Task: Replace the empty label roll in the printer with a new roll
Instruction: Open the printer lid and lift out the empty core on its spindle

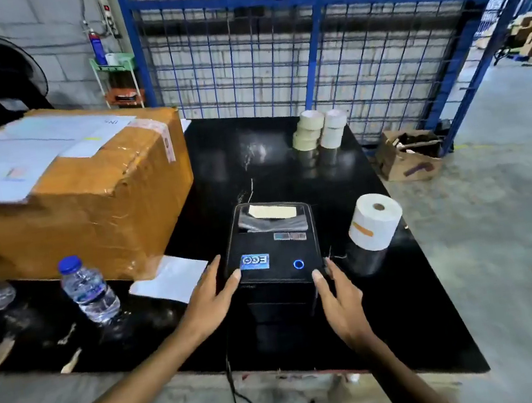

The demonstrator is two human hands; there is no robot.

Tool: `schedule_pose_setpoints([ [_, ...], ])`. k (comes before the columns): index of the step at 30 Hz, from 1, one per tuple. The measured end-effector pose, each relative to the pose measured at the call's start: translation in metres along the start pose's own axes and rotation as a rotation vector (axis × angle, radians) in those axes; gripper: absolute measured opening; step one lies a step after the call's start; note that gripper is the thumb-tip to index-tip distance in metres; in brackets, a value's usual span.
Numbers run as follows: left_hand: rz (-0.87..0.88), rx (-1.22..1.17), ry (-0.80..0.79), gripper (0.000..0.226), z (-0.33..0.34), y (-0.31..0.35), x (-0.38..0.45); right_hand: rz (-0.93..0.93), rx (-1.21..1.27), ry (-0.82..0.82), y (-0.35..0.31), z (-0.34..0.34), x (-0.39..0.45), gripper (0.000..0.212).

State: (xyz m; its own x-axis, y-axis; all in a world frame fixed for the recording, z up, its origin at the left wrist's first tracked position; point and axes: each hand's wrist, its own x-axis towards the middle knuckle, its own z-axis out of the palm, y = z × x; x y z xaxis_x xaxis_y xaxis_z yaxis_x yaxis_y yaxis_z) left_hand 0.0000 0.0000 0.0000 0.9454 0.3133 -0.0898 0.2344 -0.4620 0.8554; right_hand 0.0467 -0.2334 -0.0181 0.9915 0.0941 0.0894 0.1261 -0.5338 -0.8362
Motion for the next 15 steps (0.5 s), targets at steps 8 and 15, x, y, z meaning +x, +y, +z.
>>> schedule_pose_setpoints([
  [8, -0.093, -0.300, -0.023, 0.069, 0.015, -0.006, -0.009, -0.008, 0.112, 0.092, 0.011, 0.018, -0.006, 0.076],
  [15, -0.110, -0.327, -0.046, 0.070, 0.015, -0.008, -0.009, -0.092, -0.025, 0.096, 0.018, 0.015, -0.003, 0.063],
])
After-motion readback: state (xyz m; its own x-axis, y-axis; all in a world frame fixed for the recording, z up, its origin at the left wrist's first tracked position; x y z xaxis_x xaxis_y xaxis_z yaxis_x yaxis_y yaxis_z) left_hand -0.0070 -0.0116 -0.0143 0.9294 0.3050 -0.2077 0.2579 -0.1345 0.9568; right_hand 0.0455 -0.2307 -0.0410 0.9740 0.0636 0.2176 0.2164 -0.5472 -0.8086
